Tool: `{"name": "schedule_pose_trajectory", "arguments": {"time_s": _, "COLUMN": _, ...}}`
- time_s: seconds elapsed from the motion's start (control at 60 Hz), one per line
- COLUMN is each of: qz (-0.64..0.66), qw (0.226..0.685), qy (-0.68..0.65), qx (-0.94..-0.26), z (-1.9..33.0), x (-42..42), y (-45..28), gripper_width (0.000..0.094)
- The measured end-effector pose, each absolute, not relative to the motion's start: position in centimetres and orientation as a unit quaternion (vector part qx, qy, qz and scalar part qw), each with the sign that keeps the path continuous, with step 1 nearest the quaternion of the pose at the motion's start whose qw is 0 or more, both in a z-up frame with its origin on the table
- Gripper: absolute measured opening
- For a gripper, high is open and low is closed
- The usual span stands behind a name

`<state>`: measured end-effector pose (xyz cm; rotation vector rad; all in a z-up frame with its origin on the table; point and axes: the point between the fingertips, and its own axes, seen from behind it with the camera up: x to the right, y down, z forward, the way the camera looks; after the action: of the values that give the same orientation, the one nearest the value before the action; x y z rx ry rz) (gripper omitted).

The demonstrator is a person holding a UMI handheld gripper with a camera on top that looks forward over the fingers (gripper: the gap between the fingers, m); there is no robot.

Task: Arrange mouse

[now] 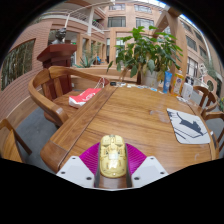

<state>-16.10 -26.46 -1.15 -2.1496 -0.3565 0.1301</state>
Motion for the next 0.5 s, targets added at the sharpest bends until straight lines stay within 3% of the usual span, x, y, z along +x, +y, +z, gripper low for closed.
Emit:
{"name": "schedule_pose_trajectory", "arguments": {"time_s": 0.117, "qz": 0.068, "qw": 0.463, "qy": -0.132, "qx": -0.874, "z": -0.2, "x": -16.2, "y": -26.1, "gripper_width": 0.0348}}
{"name": "schedule_pose_trajectory", "arguments": {"time_s": 0.183, "qz": 0.087, "qw": 0.483, "qy": -0.123, "qx": -0.862, "z": 2.9, "x": -16.2, "y": -25.4, "gripper_width": 0.0349}}
{"name": "schedule_pose_trajectory", "arguments": {"time_s": 0.433, "qz": 0.117, "qw": 0.635, "qy": -0.095, "qx": -0.758, "z": 23.7, "x": -10.1, "y": -19.0, "gripper_width": 0.0349}}
{"name": "schedule_pose_trajectory", "arguments": {"time_s": 0.5, "qz": 0.103, "qw": 0.652, "qy": -0.077, "qx": -0.747, "z": 26.0, "x": -6.2, "y": -16.5, "gripper_width": 0.0346}}
